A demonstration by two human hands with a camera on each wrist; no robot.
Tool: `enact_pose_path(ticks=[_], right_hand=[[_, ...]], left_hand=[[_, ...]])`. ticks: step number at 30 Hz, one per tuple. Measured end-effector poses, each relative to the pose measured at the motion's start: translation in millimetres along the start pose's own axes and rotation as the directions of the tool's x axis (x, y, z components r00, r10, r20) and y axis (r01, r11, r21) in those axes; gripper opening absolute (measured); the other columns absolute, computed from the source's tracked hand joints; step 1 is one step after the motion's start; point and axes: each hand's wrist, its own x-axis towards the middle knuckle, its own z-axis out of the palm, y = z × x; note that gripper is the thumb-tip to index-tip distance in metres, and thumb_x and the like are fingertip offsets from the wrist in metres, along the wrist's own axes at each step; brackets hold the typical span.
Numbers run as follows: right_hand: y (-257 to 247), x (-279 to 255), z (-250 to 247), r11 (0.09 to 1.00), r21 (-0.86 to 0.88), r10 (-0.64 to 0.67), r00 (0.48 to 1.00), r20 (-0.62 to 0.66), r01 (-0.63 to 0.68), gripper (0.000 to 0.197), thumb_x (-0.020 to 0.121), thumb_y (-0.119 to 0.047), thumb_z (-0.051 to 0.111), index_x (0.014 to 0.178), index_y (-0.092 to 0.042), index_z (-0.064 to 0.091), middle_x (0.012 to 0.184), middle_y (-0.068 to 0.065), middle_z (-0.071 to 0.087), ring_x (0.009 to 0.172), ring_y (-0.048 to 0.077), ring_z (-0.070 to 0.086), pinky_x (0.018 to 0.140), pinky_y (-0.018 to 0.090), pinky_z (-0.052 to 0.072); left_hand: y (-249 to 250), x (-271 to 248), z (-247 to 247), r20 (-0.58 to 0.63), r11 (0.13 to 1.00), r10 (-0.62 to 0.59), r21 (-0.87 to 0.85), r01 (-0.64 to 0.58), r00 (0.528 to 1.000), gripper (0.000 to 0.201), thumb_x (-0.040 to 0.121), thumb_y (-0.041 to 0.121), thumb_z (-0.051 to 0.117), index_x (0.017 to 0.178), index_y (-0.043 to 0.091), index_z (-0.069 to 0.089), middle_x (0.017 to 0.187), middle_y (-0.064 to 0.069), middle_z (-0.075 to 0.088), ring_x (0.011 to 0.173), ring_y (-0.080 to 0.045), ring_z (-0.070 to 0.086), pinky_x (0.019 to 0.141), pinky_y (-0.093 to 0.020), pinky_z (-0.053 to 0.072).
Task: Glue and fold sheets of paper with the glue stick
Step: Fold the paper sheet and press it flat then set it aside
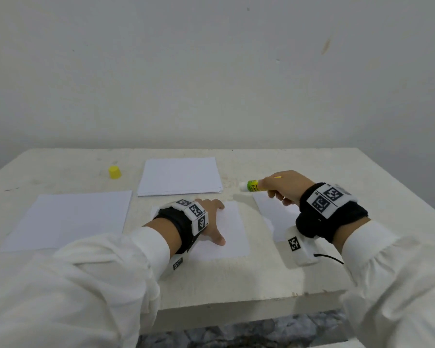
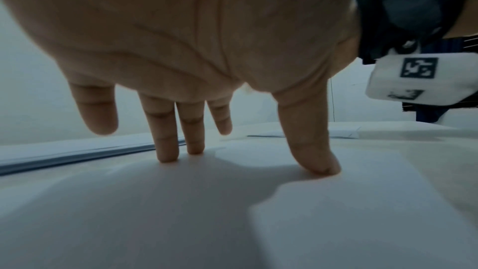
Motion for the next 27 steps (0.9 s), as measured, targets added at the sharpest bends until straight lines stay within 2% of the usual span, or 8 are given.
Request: enact_pose_path(ticks=[4,9,11,14,17,20,22,27], right_hand=[[-11,18,9,0.925,0.377,0.094,0.991,-0.091,-0.053,0.016,0.080,-0.024,0.060,0.091,-0.013,0.062,0.079,0.001,0.066,0.058,0.016,0.049,0.048,0.023,0.025],[-24,32,27,0.949,0.305,0.112,0.990,-0.086,-0.081,0.015,0.079,-0.010,0.056,0.087,-0.023,0.061,0.083,0.004,0.066,0.088,0.021,0.061,0.069,0.030,0.039],[-23,40,37,0.887,0.453,0.127,0.991,-0.050,-0.091,0.021,0.083,-0.003,0.055,0.096,-0.019,0.057,0.080,0.004,0.063,0.092,0.025,0.064,0.067,0.028,0.043],[-27,54,45,0.814,0.575,0.141,0.988,-0.059,-0.082,0.013,0.086,0.001,0.056,0.085,-0.012,0.052,0.088,0.011,0.058,0.089,0.030,0.061,0.067,0.034,0.050],[-35,64,44,0.968,0.240,0.119,0.980,-0.157,-0.079,0.017,0.081,-0.008,0.069,0.094,-0.008,0.057,0.101,0.010,0.057,0.093,0.027,0.055,0.084,0.036,0.047],[-40,73,48,0.997,-0.028,0.064,0.974,-0.217,-0.072,0.035,0.080,-0.008,0.072,0.113,-0.005,0.061,0.111,0.012,0.061,0.102,0.028,0.057,0.089,0.033,0.046],[-43,78,54,0.985,-0.151,0.045,0.975,-0.220,-0.079,0.037,0.080,-0.008,0.071,0.115,-0.005,0.062,0.115,0.013,0.063,0.104,0.028,0.059,0.088,0.033,0.048],[-42,88,66,0.959,-0.241,0.106,0.979,-0.177,-0.147,0.031,0.075,-0.009,0.074,0.104,-0.006,0.065,0.091,0.010,0.059,0.083,0.025,0.056,0.079,0.033,0.050]], left_hand=[[-2,-3,0,-0.012,1.000,0.012,-0.019,-0.012,1.000,0.085,0.067,0.060,0.073,0.136,0.028,0.036,0.137,0.004,0.046,0.125,-0.021,0.042,0.104,-0.038,0.031],[-6,-2,-5,0.038,0.999,0.035,0.040,-0.037,0.999,0.072,0.072,0.058,0.068,0.133,0.030,0.042,0.135,0.004,0.049,0.122,-0.022,0.047,0.104,-0.039,0.032],[-8,-1,-9,0.052,0.998,0.047,0.049,-0.050,0.998,0.065,0.074,0.049,0.067,0.133,0.031,0.044,0.135,0.003,0.048,0.118,-0.023,0.050,0.103,-0.040,0.036],[-8,-1,-11,0.067,0.996,0.054,0.070,-0.059,0.996,0.065,0.075,0.042,0.069,0.134,0.029,0.045,0.137,0.002,0.038,0.115,-0.030,0.049,0.099,-0.042,0.042],[-9,-1,-7,0.063,0.996,0.057,0.070,-0.062,0.996,0.067,0.073,0.041,0.072,0.133,0.031,0.045,0.133,0.001,0.036,0.112,-0.030,0.050,0.096,-0.042,0.044],[-13,-2,-5,0.043,0.995,0.077,0.060,-0.079,0.996,0.068,0.069,0.040,0.071,0.132,0.035,0.045,0.132,0.004,0.042,0.117,-0.024,0.048,0.098,-0.042,0.041],[-17,-2,-7,0.041,0.995,0.065,0.077,-0.068,0.997,0.071,0.064,0.044,0.070,0.130,0.037,0.045,0.129,0.006,0.045,0.118,-0.025,0.044,0.099,-0.043,0.039],[-22,-4,-5,0.032,0.996,0.071,0.042,-0.072,0.997,0.056,0.066,0.043,0.071,0.118,0.031,0.053,0.122,0.006,0.049,0.112,-0.023,0.046,0.095,-0.041,0.042]])
